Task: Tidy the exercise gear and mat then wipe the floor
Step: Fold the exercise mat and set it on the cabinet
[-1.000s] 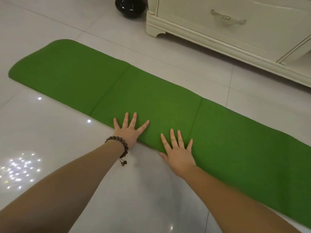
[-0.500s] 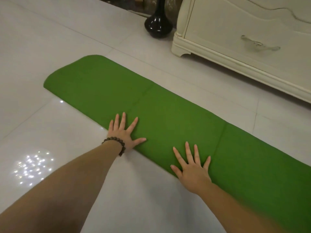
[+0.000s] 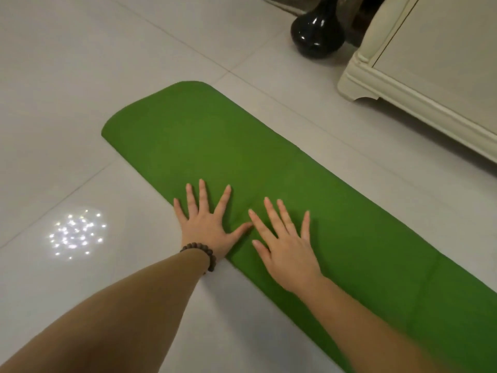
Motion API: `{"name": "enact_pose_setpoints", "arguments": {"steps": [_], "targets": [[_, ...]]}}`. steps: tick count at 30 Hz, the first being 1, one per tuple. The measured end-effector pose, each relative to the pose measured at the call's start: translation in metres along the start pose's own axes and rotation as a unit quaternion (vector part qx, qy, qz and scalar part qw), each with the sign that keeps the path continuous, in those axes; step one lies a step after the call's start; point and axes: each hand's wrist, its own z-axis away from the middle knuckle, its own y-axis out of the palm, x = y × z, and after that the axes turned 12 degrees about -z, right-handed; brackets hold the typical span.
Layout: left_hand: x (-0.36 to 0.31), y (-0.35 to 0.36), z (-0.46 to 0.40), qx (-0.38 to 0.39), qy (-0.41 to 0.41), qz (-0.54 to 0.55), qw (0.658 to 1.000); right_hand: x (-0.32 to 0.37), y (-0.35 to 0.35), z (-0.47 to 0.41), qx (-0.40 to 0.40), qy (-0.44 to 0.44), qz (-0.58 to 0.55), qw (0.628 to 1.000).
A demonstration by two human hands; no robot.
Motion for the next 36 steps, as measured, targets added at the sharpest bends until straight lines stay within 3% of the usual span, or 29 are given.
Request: {"name": "enact_pose_setpoints", "arguments": {"steps": [3, 21, 23, 24, 26, 27, 28, 30, 31, 32, 33, 34, 36], "targets": [[0.001, 0.002, -0.001, -0.006, 0.007, 0.015, 1.000, 0.006, 0.001, -0.044, 0.035, -0.002, 0.011, 0.999], [0.002, -0.001, -0.005, -0.004, 0.002, 0.037, 0.999, -0.024, -0.002, -0.068, 0.032, 0.023, 0.033, 0.999], [0.003, -0.001, -0.006, 0.001, 0.006, 0.036, 0.999, -0.057, -0.016, -0.090, 0.012, 0.100, 0.031, 0.994], [0.003, 0.000, -0.006, 0.002, 0.007, 0.036, 0.999, -0.072, -0.024, -0.102, -0.007, 0.187, 0.002, 0.982], [0.003, 0.000, -0.007, 0.007, 0.011, 0.039, 0.999, -0.082, -0.040, -0.125, -0.059, 0.361, -0.080, 0.927], [0.003, 0.000, -0.007, 0.011, 0.012, 0.041, 0.999, -0.069, -0.043, -0.135, -0.076, 0.364, -0.084, 0.924], [0.003, 0.000, -0.007, 0.014, 0.014, 0.042, 0.999, -0.051, -0.039, -0.144, -0.089, 0.292, -0.057, 0.951], [0.004, -0.001, -0.007, 0.021, 0.016, 0.044, 0.999, -0.008, -0.025, -0.154, 0.004, -0.004, 0.010, 1.000], [0.003, -0.002, -0.008, 0.023, 0.017, 0.044, 0.999, 0.002, -0.021, -0.156, 0.083, -0.124, 0.038, 0.988], [0.003, -0.002, -0.008, 0.024, 0.018, 0.044, 0.999, -0.001, -0.024, -0.163, 0.129, -0.184, 0.052, 0.973], [0.004, -0.002, -0.008, 0.025, 0.018, 0.044, 0.999, -0.016, -0.029, -0.174, 0.126, -0.193, 0.066, 0.971], [0.004, -0.003, -0.008, 0.025, 0.019, 0.046, 0.998, -0.033, -0.036, -0.187, 0.100, -0.142, 0.071, 0.982], [0.005, -0.003, -0.009, 0.025, 0.019, 0.049, 0.998, -0.060, -0.048, -0.211, 0.048, 0.054, 0.044, 0.996]]}}
